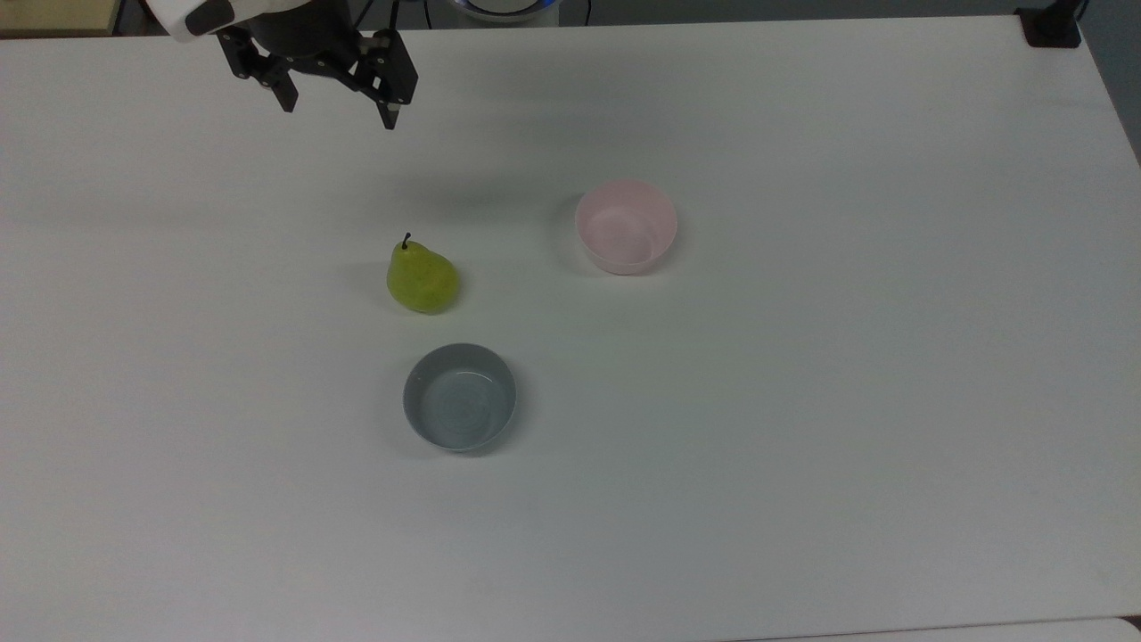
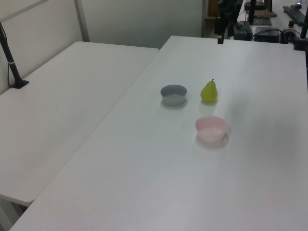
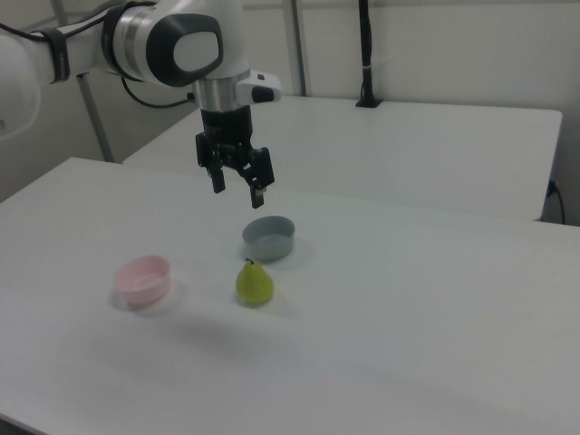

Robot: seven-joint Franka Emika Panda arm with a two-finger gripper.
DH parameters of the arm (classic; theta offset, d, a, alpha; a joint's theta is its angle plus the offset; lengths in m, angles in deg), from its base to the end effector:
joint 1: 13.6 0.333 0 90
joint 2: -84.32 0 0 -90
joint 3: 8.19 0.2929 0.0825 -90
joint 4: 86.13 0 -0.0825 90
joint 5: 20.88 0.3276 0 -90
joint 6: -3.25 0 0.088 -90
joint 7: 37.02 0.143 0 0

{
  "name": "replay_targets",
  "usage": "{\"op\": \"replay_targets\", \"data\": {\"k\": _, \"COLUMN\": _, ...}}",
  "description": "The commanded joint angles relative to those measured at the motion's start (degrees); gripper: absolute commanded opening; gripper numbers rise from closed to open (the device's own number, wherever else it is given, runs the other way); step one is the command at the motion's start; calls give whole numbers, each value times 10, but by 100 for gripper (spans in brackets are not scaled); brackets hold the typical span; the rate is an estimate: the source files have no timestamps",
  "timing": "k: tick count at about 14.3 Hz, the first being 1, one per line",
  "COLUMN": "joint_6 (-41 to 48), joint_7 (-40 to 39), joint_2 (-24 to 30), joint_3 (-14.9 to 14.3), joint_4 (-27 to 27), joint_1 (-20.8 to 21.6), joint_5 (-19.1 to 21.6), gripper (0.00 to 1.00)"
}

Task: Place the pear in the bowl
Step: 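Move the open gripper down over the yellow-green pear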

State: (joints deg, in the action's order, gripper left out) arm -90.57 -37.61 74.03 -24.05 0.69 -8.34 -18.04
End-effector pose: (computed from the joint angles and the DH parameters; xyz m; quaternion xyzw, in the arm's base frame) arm 0.5411 -0.0835 0.5033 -0.9958 0.0880 0.0251 0.0027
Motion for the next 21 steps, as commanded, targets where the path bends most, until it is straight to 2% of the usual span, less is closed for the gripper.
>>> {"op": "replay_targets", "data": {"k": 1, "joint_6": -1, "joint_7": -38, "joint_2": 11, "joint_3": -14, "joint_4": 10, "joint_1": 7, "joint_5": -6, "gripper": 100}}
{"op": "replay_targets", "data": {"k": 8, "joint_6": -6, "joint_7": -38, "joint_2": 6, "joint_3": -12, "joint_4": 5, "joint_1": 8, "joint_5": 1, "gripper": 100}}
{"op": "replay_targets", "data": {"k": 10, "joint_6": -42, "joint_7": -38, "joint_2": 1, "joint_3": -5, "joint_4": 11, "joint_1": 12, "joint_5": -1, "gripper": 100}}
{"op": "replay_targets", "data": {"k": 17, "joint_6": -109, "joint_7": -49, "joint_2": -89, "joint_3": -4, "joint_4": 18, "joint_1": 50, "joint_5": 0, "gripper": 100}}
{"op": "replay_targets", "data": {"k": 21, "joint_6": -151, "joint_7": -81, "joint_2": -108, "joint_3": -4, "joint_4": 62, "joint_1": 71, "joint_5": -7, "gripper": 100}}
